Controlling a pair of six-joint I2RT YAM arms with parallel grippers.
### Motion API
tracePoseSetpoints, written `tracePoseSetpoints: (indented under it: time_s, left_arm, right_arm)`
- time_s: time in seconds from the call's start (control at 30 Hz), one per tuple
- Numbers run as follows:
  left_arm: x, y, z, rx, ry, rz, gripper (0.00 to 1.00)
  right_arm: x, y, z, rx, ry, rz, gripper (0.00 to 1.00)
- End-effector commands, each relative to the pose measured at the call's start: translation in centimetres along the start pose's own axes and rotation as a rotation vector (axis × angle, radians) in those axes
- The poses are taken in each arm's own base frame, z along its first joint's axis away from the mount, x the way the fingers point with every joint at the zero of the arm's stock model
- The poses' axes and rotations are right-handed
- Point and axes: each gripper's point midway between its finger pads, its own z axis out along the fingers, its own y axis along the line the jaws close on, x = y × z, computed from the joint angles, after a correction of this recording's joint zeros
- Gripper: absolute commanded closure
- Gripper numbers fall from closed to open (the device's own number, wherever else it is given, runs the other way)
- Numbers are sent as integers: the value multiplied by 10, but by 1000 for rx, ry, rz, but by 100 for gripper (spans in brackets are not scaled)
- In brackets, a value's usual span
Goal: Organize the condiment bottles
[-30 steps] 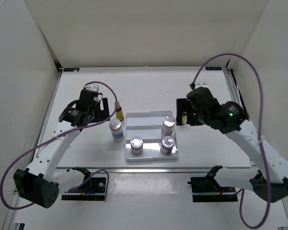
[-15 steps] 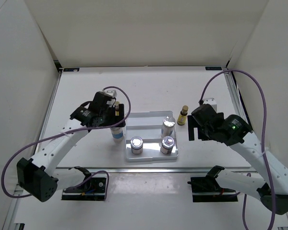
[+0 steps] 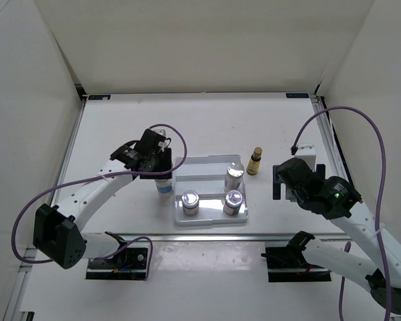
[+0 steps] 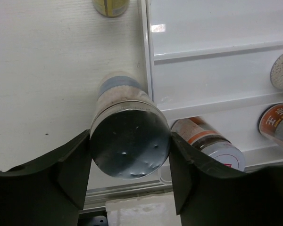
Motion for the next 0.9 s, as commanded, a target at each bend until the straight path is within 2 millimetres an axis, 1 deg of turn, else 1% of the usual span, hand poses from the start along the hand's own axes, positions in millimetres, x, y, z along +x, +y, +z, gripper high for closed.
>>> tracePoseSetpoints:
  time_s: [0.0, 0.03, 0.07, 0.1, 0.13, 0.2, 0.23, 0.27, 0.3, 0.33, 0.4, 0.43, 0.47, 0.5, 0.53, 0.57, 0.6, 0.63, 0.7, 0.77, 0.83, 0.87]
  left_arm:
    - [-13, -6, -10, 1, -41, -19, 83]
    - [-22, -8, -16, 3, -64, -23, 88]
    - [-25, -9, -20, 5, -67, -32, 89]
    - [-27, -11, -24, 5, -77, -25, 89]
    - [-36, -20, -33, 26, -100, -28, 89]
    - [-45, -22, -46, 18, -137, -29, 89]
    - [-55, -29, -57, 33, -169, -37, 89]
    - [-58, -37, -63, 49, -186, -22, 89]
    - [-60, -40, -68, 51, -198, -27, 89]
    - [-69, -47, -78, 74, -226, -27, 89]
    - [-73, -58, -84, 100, -238, -23, 89]
    - [-79, -61, -87, 108, -250, -26, 89]
    - [-78, -67, -87, 122, -242, -25, 89]
    - [-76, -74, -82, 129, -222, -13, 89]
    - [-75, -74, -78, 122, -212, -10, 89]
    - [-75, -80, -76, 127, -206, 0, 89]
    - [-69, -85, -66, 119, -178, 9, 89]
    - [-71, -85, -64, 109, -179, 9, 89]
    - [-64, -94, -57, 110, -155, 23, 89]
    - [-64, -93, -49, 95, -152, 25, 89]
    - [-59, -97, -41, 92, -135, 16, 89]
    - [-59, -97, -41, 92, -135, 16, 89]
  right_arm:
    - [-11, -4, 2, 23, -76, 57, 0]
    - [-11, -4, 2, 23, -76, 57, 0]
    - [-11, -4, 2, 23, -76, 57, 0]
    - [-11, -4, 2, 23, -76, 57, 0]
    - [-11, -4, 2, 23, -76, 57, 0]
    - [-11, -4, 2, 23, -76, 57, 0]
    - [-11, -4, 2, 23, -76, 57, 0]
    - [-11, -4, 2, 23, -76, 57, 0]
    - [-11, -4, 2, 23, -76, 57, 0]
    - [-11, -4, 2, 23, -76, 57, 0]
    - [-11, -4, 2, 23, -76, 57, 0]
    - [-11, -4, 2, 23, -76, 57, 0]
    - [-11, -4, 2, 23, -76, 57, 0]
    - [-11, -4, 2, 23, -76, 57, 0]
    - [-11, -4, 2, 23, -76, 57, 0]
    - [-11, -4, 2, 23, -76, 57, 0]
    - [-11, -4, 2, 23, -76, 57, 0]
    - [-11, -4, 2, 23, -76, 57, 0]
    - [-11, -4, 2, 23, -76, 57, 0]
    - [-11, -4, 2, 23, -76, 57, 0]
    - [-11, -3, 2, 23, -76, 66, 0]
    - [-11, -3, 2, 23, -76, 66, 0]
